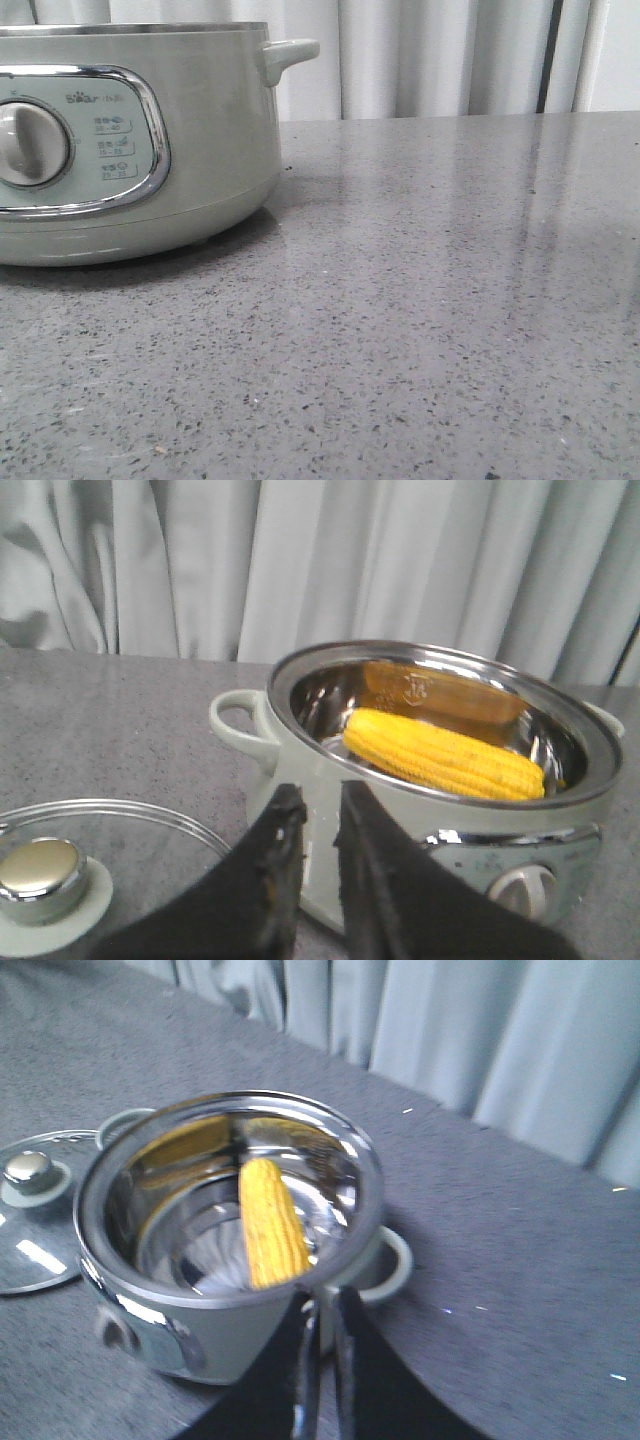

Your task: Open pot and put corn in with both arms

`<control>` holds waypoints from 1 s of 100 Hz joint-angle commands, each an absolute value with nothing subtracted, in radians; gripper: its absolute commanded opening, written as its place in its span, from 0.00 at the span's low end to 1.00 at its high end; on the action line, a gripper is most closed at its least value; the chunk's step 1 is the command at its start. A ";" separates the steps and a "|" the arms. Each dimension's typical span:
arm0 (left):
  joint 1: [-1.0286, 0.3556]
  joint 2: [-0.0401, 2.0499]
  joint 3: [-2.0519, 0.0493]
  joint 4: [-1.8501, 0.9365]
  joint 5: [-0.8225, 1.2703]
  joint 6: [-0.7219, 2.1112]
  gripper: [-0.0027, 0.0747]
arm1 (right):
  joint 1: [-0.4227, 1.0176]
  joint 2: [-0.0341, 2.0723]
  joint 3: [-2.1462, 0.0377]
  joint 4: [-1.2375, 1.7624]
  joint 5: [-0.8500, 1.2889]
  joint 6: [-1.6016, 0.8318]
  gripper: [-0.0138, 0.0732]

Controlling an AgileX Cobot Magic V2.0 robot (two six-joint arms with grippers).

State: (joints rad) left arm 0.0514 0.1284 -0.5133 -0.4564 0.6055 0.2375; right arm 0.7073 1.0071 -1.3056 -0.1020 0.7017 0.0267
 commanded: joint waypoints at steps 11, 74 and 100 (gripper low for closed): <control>0.035 0.106 -0.546 -0.543 0.673 0.445 0.01 | 0.703 0.559 -0.957 -0.294 0.492 0.015 0.11; -0.154 0.251 -0.534 -0.674 0.545 0.681 0.01 | 0.693 -0.016 -0.637 -0.600 0.540 0.324 0.11; -0.154 0.251 -0.534 -0.674 0.545 0.681 0.01 | 0.693 -0.013 -0.608 -0.600 0.552 0.324 0.11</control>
State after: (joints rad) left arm -0.1467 0.2321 -0.5115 -0.6369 0.6129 0.6781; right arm 0.6973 -0.0155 -0.5921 -0.5717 0.6252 0.3215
